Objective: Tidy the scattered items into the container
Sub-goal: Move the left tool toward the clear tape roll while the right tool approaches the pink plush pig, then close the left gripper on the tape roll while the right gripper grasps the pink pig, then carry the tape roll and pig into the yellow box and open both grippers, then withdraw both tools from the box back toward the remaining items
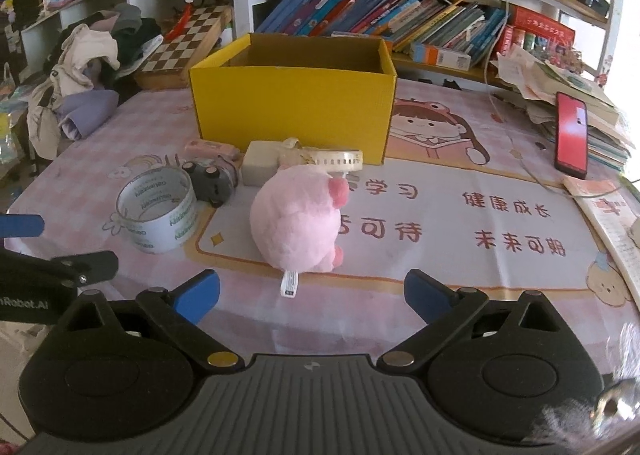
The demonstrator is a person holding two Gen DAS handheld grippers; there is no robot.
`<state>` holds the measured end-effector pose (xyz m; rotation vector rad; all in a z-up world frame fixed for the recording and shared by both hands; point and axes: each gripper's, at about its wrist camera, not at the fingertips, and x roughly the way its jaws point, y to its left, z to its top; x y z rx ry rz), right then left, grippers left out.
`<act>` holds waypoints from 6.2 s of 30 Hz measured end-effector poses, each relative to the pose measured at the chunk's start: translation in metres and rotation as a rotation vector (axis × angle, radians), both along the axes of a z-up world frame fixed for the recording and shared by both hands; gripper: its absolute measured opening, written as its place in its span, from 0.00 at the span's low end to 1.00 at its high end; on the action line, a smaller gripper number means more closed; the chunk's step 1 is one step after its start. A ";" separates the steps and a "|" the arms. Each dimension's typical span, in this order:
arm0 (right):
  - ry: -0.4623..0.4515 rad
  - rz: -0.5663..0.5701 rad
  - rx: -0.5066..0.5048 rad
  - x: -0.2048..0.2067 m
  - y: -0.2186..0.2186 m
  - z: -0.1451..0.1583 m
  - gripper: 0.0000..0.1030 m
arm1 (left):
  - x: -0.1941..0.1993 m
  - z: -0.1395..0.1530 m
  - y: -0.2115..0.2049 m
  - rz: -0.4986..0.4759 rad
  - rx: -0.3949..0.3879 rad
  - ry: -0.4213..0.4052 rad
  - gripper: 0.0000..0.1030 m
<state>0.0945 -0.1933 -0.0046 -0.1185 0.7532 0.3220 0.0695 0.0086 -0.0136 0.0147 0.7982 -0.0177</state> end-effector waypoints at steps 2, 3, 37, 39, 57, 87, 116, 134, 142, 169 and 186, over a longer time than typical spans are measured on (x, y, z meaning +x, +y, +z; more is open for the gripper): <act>0.009 0.014 0.001 0.007 0.002 -0.001 0.86 | 0.005 -0.002 0.000 0.004 0.000 0.003 1.00; 0.013 0.020 0.000 0.011 0.004 -0.002 0.86 | 0.007 -0.002 0.001 0.008 0.001 0.003 1.00; 0.159 0.194 -0.037 0.116 0.029 -0.034 0.68 | 0.103 -0.044 -0.002 0.043 0.019 0.143 0.99; 0.160 0.204 -0.039 0.116 0.030 -0.034 0.67 | 0.104 -0.045 -0.001 0.031 0.007 0.144 0.97; 0.105 0.153 0.032 0.093 0.015 -0.011 0.62 | 0.078 -0.019 0.014 0.021 -0.086 0.043 0.82; -0.214 0.197 0.107 0.160 0.006 0.084 0.62 | 0.147 0.081 -0.007 -0.080 0.009 -0.284 0.82; -0.020 0.722 -0.492 0.335 0.087 -0.010 0.63 | 0.334 0.008 -0.048 -0.252 0.274 0.074 0.83; -0.085 0.668 -0.434 0.326 0.076 0.007 0.82 | 0.319 0.022 -0.049 -0.215 0.302 0.048 0.87; -0.178 0.593 -0.288 0.300 0.049 0.049 0.82 | 0.286 0.064 -0.047 -0.155 0.241 -0.088 0.87; -0.294 0.023 0.053 0.152 -0.022 0.078 0.93 | 0.123 0.075 0.007 0.044 0.046 -0.254 0.93; -0.058 -0.054 0.034 0.079 0.000 0.013 0.93 | 0.068 0.009 0.012 0.040 0.024 -0.078 0.93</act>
